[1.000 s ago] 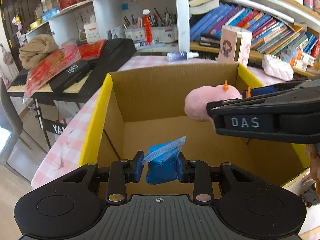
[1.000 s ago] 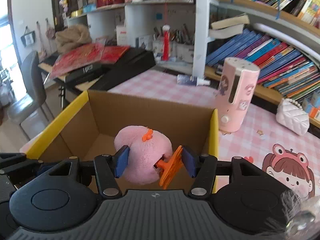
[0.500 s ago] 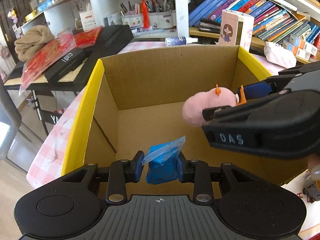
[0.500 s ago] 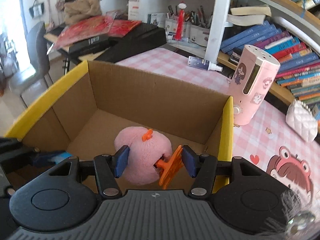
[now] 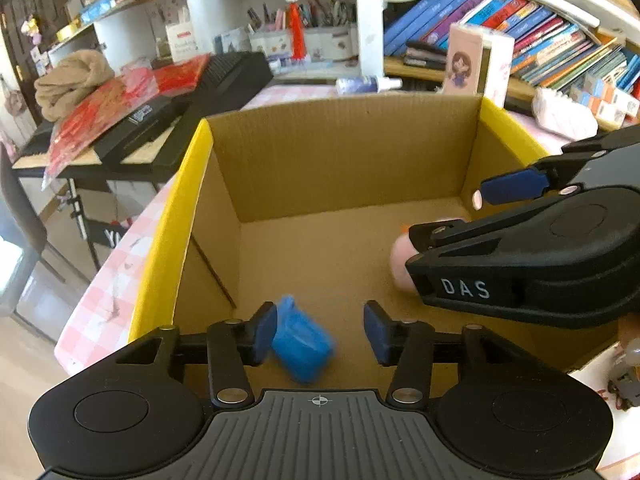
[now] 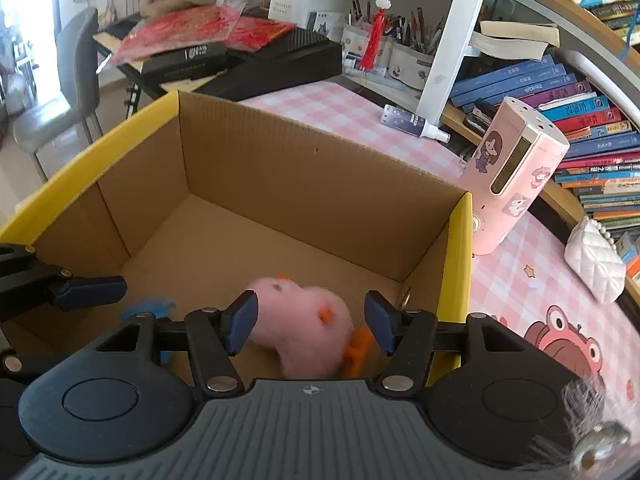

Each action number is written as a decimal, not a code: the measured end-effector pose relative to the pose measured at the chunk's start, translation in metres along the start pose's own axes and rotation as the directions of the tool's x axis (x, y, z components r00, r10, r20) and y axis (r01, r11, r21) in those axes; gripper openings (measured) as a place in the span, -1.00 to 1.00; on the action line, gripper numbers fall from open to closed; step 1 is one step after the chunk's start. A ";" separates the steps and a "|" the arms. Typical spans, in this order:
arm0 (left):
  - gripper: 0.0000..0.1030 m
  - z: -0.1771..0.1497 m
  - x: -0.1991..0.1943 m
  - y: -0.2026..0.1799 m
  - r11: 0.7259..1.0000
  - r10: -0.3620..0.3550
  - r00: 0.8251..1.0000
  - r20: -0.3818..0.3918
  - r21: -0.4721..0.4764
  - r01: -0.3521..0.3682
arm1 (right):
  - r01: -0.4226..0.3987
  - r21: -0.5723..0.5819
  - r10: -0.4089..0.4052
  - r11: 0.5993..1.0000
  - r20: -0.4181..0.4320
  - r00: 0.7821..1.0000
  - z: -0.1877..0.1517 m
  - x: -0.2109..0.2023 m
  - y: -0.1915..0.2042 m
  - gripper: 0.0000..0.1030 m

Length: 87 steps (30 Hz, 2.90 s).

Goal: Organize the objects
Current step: 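Open the left gripper dropping the blue figure while the right gripper releases the pig into the box, then move both grippers back toward the toys on the table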

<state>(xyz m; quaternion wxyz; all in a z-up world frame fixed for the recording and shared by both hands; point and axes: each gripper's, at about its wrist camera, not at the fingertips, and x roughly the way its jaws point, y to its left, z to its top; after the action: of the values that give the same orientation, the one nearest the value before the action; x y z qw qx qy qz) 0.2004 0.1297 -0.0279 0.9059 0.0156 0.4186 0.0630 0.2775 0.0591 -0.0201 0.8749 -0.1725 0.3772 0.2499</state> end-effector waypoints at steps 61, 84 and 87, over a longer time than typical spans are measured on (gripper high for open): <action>0.65 -0.163 -0.157 0.031 0.994 -0.104 0.991 0.088 0.040 0.100 | 0.290 0.374 -0.345 0.881 0.089 0.934 -0.200 -0.196 0.112 0.64; 0.65 -0.136 -0.139 -0.035 0.957 -0.248 0.966 0.073 0.173 0.233 | 0.420 0.477 -0.471 0.772 -0.013 0.882 -0.227 -0.212 0.055 0.66; 0.65 -0.129 -0.135 -0.047 0.953 -0.256 0.964 0.073 0.183 0.240 | 0.427 0.488 -0.476 0.761 -0.027 0.879 -0.227 -0.210 0.039 0.66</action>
<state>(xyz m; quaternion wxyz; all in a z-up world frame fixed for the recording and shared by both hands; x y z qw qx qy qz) 0.0205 0.0623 -0.0133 0.9209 0.0443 0.3771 -0.0886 0.0006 -0.0848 -0.0169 0.9415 -0.0237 0.3304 -0.0616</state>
